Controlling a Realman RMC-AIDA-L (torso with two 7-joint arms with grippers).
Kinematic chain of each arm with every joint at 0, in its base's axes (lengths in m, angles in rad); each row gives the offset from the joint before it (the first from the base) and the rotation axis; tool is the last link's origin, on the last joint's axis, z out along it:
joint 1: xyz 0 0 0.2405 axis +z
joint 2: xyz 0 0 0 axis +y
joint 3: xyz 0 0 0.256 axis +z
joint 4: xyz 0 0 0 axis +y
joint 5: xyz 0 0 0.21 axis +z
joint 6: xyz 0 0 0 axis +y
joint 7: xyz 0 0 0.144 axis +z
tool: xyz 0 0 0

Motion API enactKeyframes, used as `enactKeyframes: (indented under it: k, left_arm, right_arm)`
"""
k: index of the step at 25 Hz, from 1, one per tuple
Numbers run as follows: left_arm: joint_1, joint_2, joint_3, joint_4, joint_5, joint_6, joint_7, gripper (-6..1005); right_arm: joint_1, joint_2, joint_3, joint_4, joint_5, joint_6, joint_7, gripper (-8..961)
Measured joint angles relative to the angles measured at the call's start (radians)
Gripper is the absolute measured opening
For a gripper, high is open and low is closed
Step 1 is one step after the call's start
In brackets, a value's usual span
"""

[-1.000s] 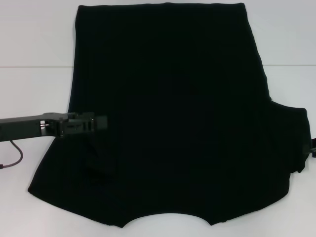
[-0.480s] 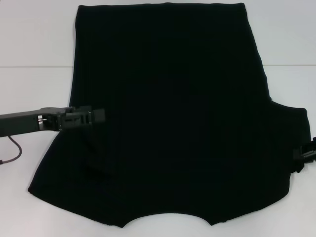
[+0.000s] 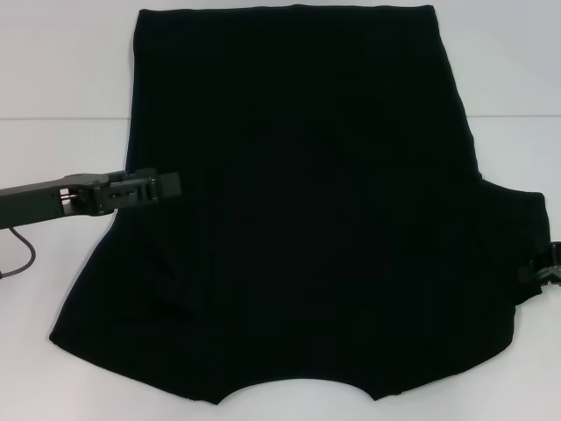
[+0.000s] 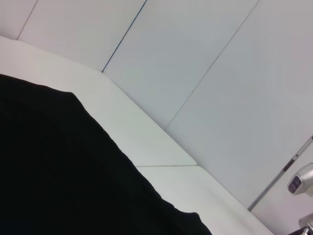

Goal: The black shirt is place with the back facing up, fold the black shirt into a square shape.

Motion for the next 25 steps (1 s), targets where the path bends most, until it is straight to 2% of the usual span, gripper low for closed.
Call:
enactKeyframes:
  k: [5, 11, 16, 19, 22, 25]
  left_arm:
    - [0.000, -0.003, 0.000, -0.001, 0.000, -0.012, 0.001, 751]
    - [0.006, -0.001, 0.000, -0.001, -0.024, -0.012, 0.002, 751]
    - [0.016, -0.003, 0.000, 0.000, -0.047, -0.009, 0.002, 752]
    - [0.019, -0.004, 0.000, 0.001, -0.049, -0.012, 0.003, 752]
    - [0.021, -0.004, 0.000, 0.000, -0.049, -0.013, 0.004, 752]
    - [0.022, -0.003, 0.000, 0.002, -0.050, -0.013, 0.003, 752]
  right_arm:
    - [0.001, 0.000, -0.010, 0.000, -0.003, -0.001, -0.002, 124]
    - [-0.015, -0.017, 0.006, -0.035, -0.002, 0.005, 0.010, 17]
    - [-0.027, -0.052, 0.077, -0.079, 0.000, 0.022, 0.025, 45]
    - [-0.018, -0.061, 0.094, -0.088, 0.003, 0.036, 0.023, 61]
    - [0.007, -0.059, 0.092, -0.102, 0.003, 0.040, 0.021, 78]
    - [0.040, -0.046, 0.088, -0.114, 0.032, 0.015, 0.006, 95]
